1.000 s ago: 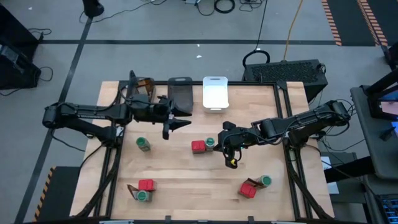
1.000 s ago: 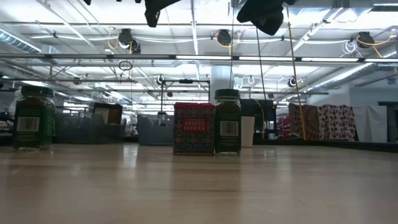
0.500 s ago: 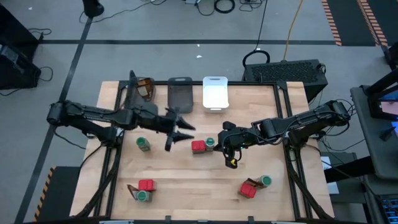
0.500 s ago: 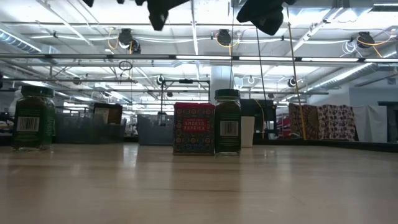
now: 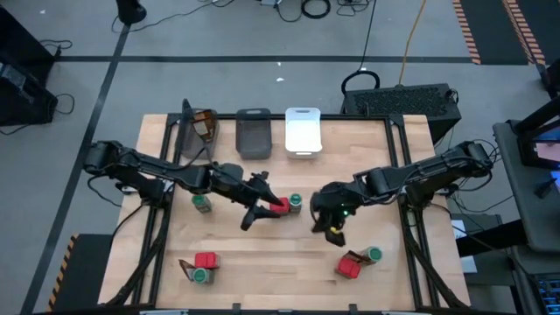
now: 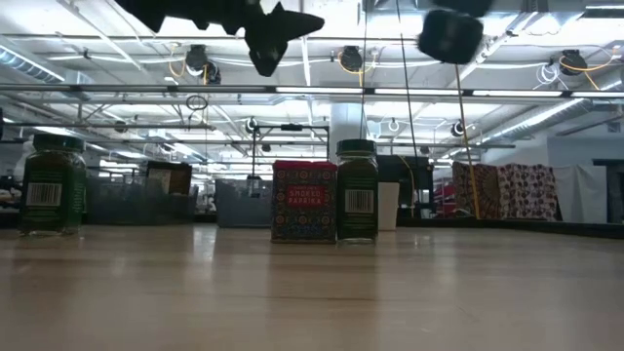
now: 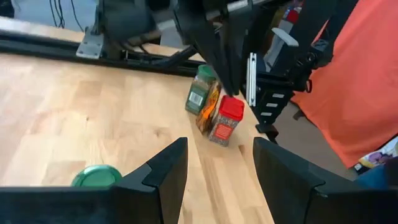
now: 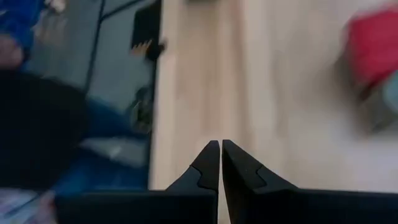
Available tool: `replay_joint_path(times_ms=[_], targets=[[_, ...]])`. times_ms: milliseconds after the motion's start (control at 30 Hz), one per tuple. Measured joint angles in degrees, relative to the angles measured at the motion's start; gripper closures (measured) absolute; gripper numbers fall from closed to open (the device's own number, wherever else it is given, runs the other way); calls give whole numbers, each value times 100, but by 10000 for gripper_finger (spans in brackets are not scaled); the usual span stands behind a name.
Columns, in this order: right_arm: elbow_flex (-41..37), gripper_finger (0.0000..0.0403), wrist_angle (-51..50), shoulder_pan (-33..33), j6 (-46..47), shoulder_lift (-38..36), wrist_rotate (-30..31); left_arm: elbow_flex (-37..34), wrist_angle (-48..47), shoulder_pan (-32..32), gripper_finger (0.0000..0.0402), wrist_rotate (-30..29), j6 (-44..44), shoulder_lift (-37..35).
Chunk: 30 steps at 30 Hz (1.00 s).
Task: Sort spices by type
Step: Put the right brown seasoning sachet into the left black bin
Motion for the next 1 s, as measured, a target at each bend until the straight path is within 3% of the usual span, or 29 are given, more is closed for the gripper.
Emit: replay_joint_path(times_ms=[133, 333, 467, 600, 833, 1000], targets=[[0, 403, -440, 385, 640, -16, -596, 0, 19, 0, 214, 0, 320, 0], [0, 403, -1146, 861, 1607, -20, -911, 0, 138, 1, 214, 0, 466, -2], [0, 391, -1607, 1101, 1967, -20, -808, 53, 121, 0, 214, 0, 846, 0], [0, 354, -1925, 1350, 1995, -20, -717, 216, 148, 4, 214, -58, 1183, 68], [0, 279, -2154, 1659, 1997, -22, -205, 400, 184, 15, 214, -98, 1221, 391], [0, 253, -2406, 1718, 2113, -22, 140, 603, 290, 15, 214, -44, 1206, 664]])
